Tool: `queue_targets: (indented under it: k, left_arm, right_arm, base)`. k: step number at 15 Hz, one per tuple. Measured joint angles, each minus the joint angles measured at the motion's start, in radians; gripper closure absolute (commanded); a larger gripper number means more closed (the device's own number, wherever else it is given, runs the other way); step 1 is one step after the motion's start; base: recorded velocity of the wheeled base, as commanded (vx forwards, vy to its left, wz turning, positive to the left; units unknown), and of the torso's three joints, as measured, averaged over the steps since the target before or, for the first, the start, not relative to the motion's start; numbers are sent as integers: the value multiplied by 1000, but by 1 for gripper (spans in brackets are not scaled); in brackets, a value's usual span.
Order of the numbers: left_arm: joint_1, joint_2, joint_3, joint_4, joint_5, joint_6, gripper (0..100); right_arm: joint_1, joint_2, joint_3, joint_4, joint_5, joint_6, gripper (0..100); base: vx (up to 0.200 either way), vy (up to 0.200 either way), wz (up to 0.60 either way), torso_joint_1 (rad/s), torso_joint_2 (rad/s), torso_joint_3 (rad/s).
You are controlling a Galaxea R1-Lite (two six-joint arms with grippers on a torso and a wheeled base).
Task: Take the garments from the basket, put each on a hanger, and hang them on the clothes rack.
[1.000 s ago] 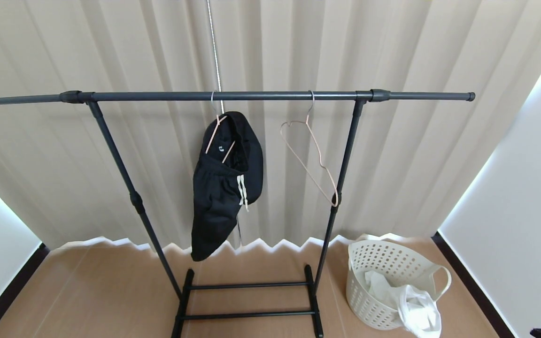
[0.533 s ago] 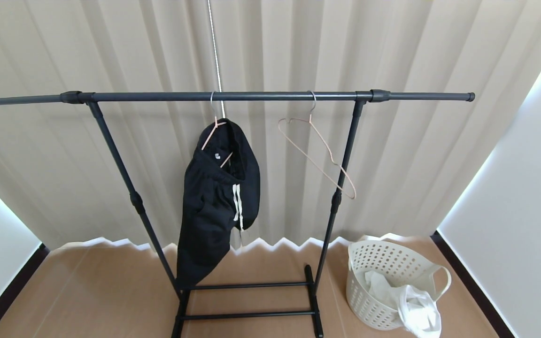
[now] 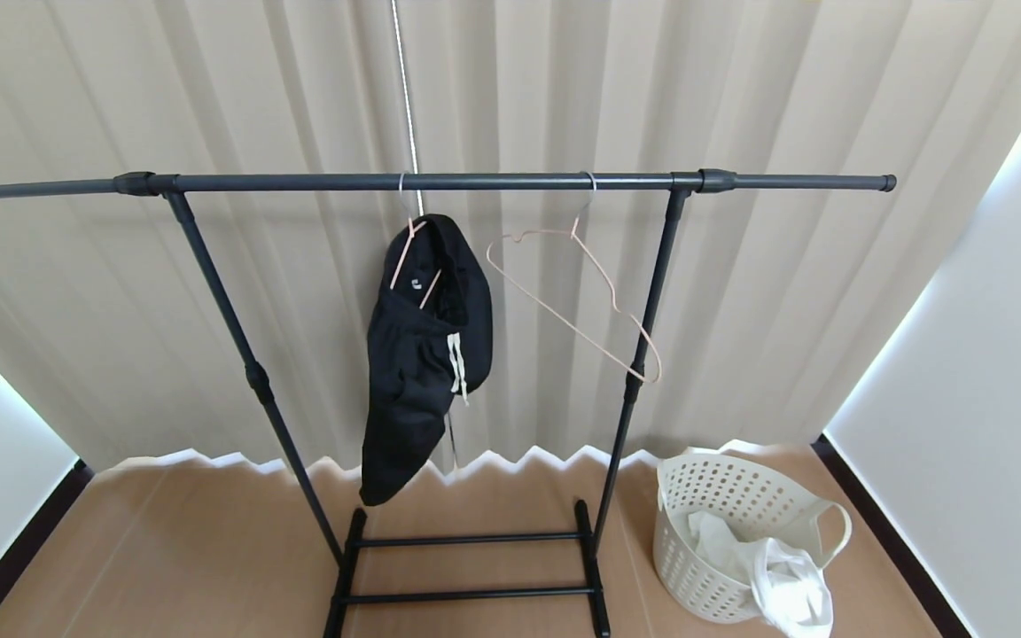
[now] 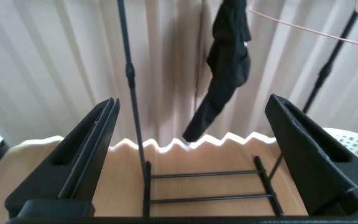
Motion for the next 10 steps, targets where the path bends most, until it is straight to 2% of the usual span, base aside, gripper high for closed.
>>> queue_targets:
  k: [4,10]
  left_arm:
    - [-16,-3,0,0,-3,-3,0]
    - [-14,-3,0,-4,-1,-3,0]
  right_arm:
    - [4,-11,0,-3,0,41,0]
    - [4,-12,0,3,41,-3,0]
  base:
    - [0,0,0,0,0,0]
    - [0,0,0,0,0,0]
